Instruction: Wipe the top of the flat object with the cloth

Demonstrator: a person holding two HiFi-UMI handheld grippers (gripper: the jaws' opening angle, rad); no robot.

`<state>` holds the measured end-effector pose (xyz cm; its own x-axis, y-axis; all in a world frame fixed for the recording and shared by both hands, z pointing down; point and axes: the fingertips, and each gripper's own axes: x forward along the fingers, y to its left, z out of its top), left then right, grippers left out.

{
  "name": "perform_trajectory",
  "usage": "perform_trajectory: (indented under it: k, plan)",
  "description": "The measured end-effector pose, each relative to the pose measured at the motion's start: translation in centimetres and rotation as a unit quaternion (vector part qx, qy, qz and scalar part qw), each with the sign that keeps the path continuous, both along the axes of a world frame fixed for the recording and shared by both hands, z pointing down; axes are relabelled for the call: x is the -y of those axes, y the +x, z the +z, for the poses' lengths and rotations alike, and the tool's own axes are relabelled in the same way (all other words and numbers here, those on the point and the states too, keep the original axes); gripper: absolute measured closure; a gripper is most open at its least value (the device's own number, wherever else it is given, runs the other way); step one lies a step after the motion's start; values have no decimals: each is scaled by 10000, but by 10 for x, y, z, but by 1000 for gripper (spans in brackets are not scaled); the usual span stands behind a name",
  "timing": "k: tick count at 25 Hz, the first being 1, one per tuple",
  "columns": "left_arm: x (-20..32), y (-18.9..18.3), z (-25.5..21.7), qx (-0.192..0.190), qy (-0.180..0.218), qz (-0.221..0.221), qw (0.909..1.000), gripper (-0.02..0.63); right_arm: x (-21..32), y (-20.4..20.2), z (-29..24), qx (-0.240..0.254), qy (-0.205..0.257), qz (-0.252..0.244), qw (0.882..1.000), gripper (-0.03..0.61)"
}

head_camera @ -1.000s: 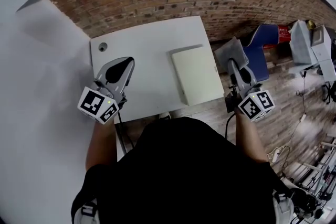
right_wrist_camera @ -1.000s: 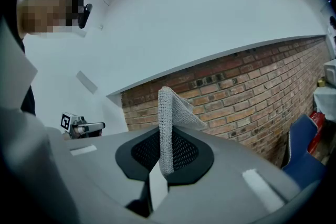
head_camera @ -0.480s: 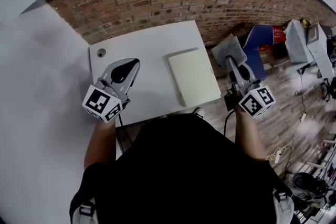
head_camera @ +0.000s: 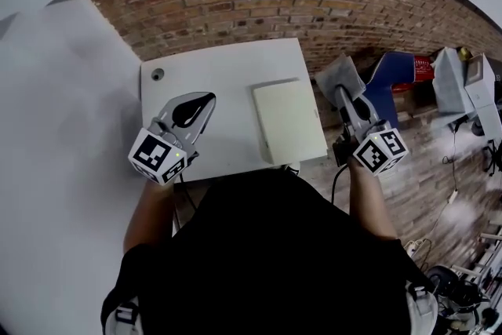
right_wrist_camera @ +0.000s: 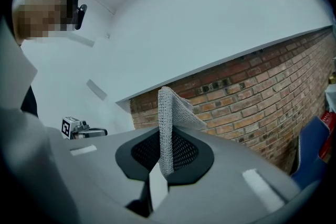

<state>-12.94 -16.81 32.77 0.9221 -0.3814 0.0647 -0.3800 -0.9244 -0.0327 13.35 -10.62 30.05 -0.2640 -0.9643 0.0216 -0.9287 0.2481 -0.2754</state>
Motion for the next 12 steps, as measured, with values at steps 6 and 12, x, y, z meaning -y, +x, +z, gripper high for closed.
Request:
perform_trajectory:
  k: [6,12]
  plan:
    - [-1,13,-3,70,10,-342,9994,614,5,22,-1,5,76,-262,9996,569]
    - [-2,29,-5,104,-20,-520,9986,614,14,39,1,53,-8,-516,9987,569]
